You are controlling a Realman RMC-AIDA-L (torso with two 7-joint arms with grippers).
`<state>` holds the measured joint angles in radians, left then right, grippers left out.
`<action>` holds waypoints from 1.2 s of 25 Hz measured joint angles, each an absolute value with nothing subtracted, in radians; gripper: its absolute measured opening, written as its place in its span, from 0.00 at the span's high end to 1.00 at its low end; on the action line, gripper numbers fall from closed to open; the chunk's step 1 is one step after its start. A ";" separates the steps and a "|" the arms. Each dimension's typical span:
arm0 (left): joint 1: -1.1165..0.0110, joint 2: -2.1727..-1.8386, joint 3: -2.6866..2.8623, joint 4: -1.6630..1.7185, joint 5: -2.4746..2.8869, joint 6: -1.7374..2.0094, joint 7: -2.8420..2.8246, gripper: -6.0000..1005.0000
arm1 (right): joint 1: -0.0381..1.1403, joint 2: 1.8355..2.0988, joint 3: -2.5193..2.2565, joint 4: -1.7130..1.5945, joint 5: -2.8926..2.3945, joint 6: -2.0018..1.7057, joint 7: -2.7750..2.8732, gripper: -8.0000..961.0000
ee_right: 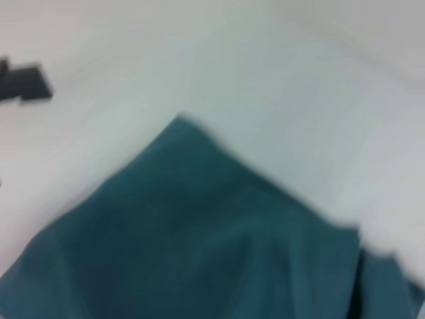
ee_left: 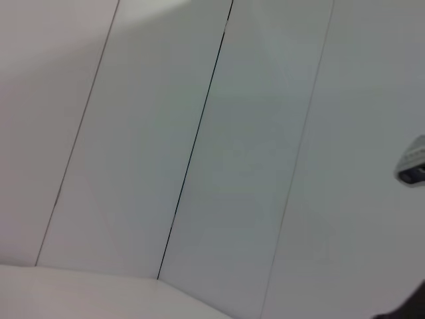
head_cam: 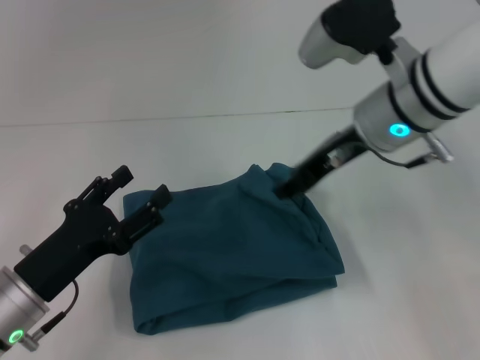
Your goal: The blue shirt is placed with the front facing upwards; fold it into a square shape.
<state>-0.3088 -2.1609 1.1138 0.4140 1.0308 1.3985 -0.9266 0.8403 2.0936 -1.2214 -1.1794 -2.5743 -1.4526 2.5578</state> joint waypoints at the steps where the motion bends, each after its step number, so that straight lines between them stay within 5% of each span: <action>1: -0.309 -2.161 1.113 0.415 1.031 1.399 -0.927 0.14 | 0.839 2.095 -1.244 -1.176 -2.573 -1.408 2.561 0.48; 30: -0.304 -2.161 1.106 0.409 1.031 1.399 -0.920 0.14 | 0.907 2.100 -1.672 -0.883 -2.698 -0.927 2.762 0.48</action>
<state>-0.3037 -2.1613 1.1059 0.4094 1.0308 1.3995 -0.9203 0.9067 2.1000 -1.6724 -0.8827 -2.6979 -0.9272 2.7625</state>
